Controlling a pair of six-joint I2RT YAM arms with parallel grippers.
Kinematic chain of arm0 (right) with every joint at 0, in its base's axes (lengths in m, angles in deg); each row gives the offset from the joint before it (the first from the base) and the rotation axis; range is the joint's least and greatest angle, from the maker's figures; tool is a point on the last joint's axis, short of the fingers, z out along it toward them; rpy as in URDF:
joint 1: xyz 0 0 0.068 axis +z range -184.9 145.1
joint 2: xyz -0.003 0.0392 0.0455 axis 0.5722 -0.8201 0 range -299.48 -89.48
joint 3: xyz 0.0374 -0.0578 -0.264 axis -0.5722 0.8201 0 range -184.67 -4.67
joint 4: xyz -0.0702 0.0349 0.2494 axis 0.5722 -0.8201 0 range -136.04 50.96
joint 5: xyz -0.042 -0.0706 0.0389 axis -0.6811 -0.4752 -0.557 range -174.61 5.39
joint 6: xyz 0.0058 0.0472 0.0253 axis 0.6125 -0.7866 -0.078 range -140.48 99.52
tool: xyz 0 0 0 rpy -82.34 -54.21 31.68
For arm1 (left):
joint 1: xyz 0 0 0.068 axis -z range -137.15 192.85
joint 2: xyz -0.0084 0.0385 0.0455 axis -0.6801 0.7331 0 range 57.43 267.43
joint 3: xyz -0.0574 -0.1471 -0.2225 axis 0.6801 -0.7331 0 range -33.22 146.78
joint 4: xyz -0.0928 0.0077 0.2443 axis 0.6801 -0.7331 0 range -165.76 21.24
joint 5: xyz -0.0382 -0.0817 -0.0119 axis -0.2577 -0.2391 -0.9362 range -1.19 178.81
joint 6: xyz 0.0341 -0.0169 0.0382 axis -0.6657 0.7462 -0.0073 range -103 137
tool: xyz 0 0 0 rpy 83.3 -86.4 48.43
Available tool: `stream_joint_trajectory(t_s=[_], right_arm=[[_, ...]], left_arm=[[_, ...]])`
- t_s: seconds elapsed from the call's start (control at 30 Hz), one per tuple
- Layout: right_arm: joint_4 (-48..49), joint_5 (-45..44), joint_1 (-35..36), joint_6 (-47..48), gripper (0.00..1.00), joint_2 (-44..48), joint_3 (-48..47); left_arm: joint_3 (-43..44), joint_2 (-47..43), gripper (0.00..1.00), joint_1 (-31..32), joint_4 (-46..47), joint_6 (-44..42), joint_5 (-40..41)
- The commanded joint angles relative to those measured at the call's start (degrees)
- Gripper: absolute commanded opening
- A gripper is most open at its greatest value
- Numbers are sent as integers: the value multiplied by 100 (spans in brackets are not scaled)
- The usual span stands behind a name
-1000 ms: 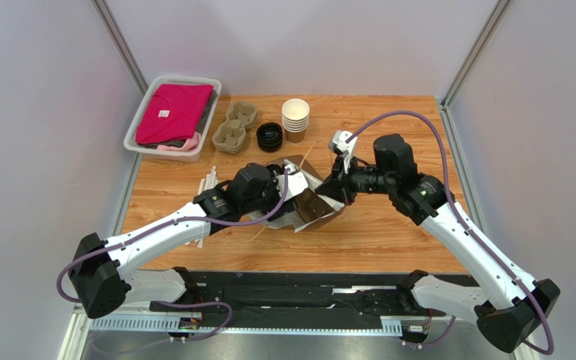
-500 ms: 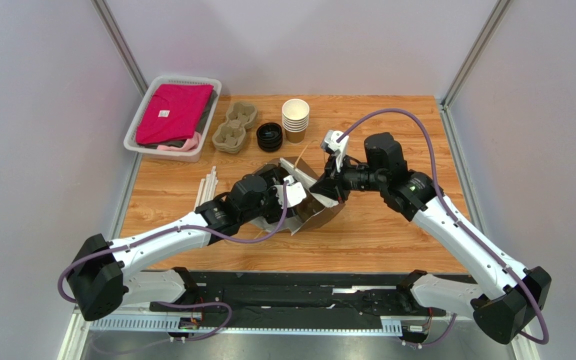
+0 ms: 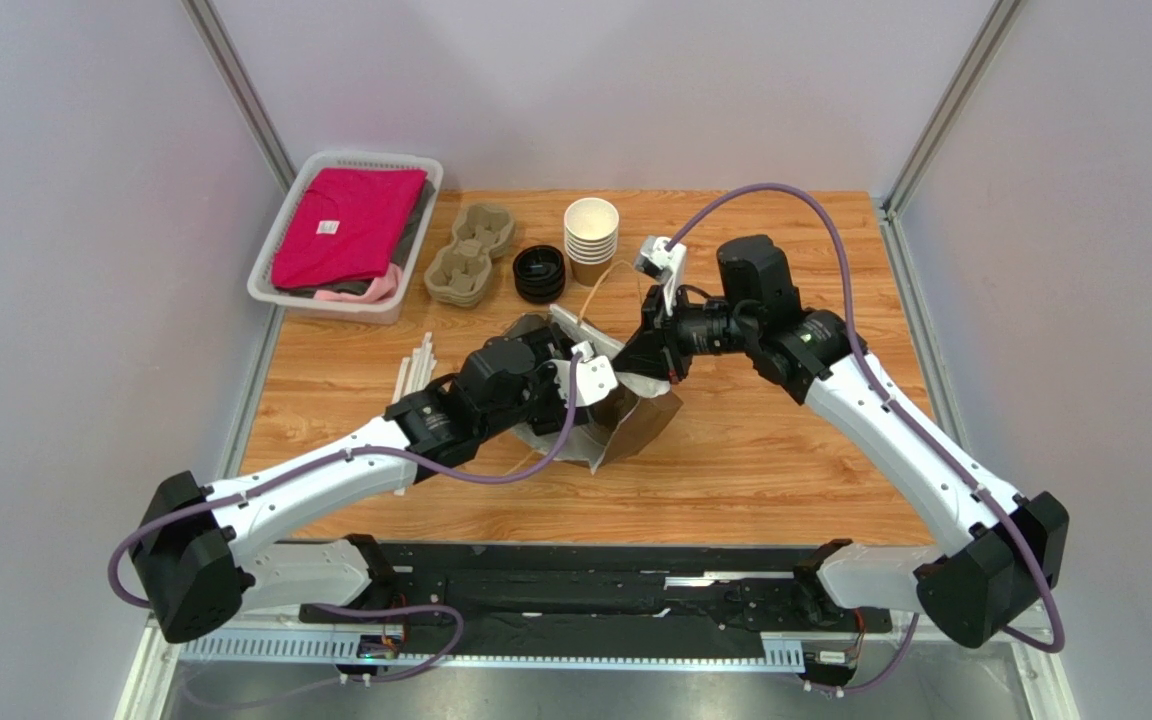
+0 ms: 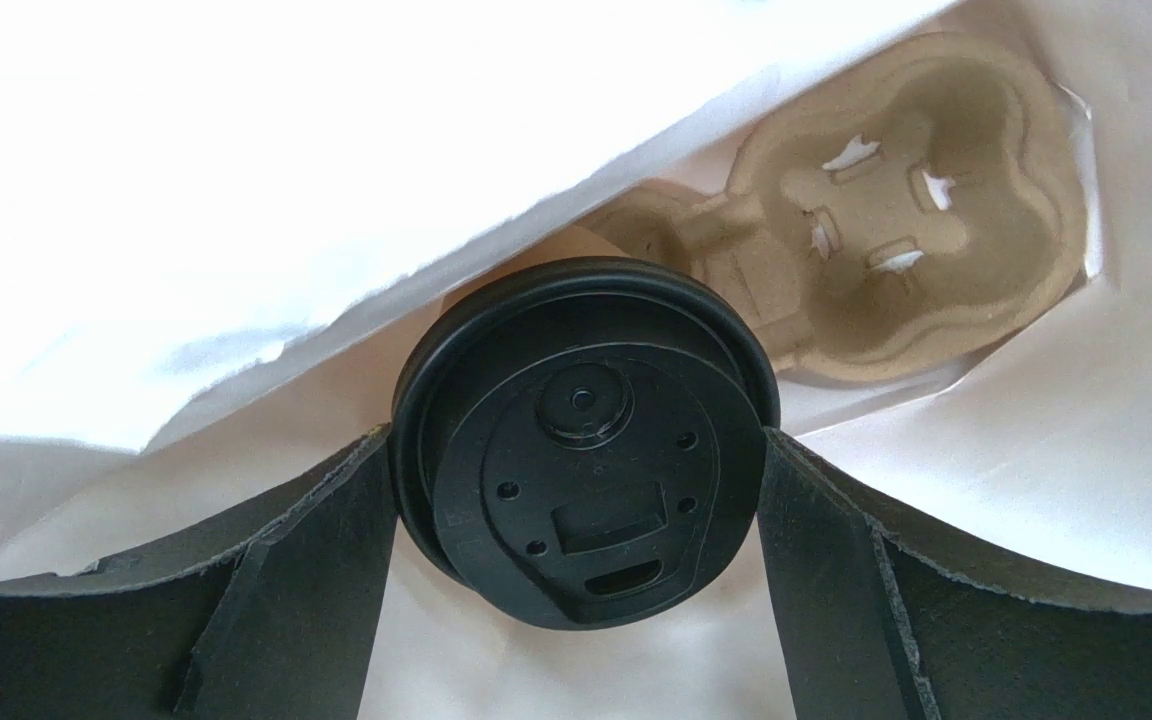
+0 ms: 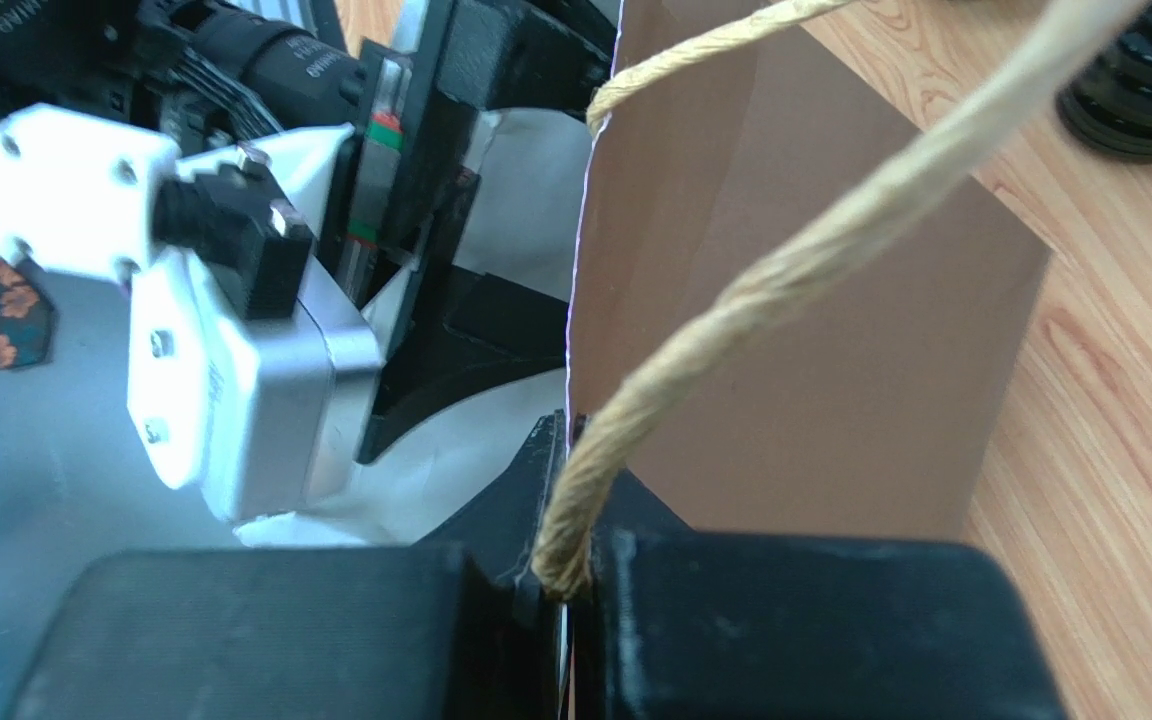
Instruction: Pack the takeout coffee
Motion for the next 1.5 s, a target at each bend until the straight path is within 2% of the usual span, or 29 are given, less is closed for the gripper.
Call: stream_joint_trajectory(t_s=[0.0,0.27,0.53,0.87,1.2,1.47], right_arm=[[-177,589,-107,6,0,-197,-400],[-529,1108,-415,85,0,-566,-672],[-687,1363,-643,190,0,-742,-761],[-880,1346,-722,770,0,-768,-743],[-915,1100,-801,1175,0,-769,-752],[-696,1135,-775,1157,0,-628,-717]], left_arm=[[276,374,26,33,103,108,242],[549,1042,24,33,-90,187,426],[619,1288,23,-19,-230,213,295],[1418,1912,22,-450,-1468,687,-390],[1867,1570,20,-530,-2094,829,-786],[1937,1939,20,-538,-2524,925,-716]])
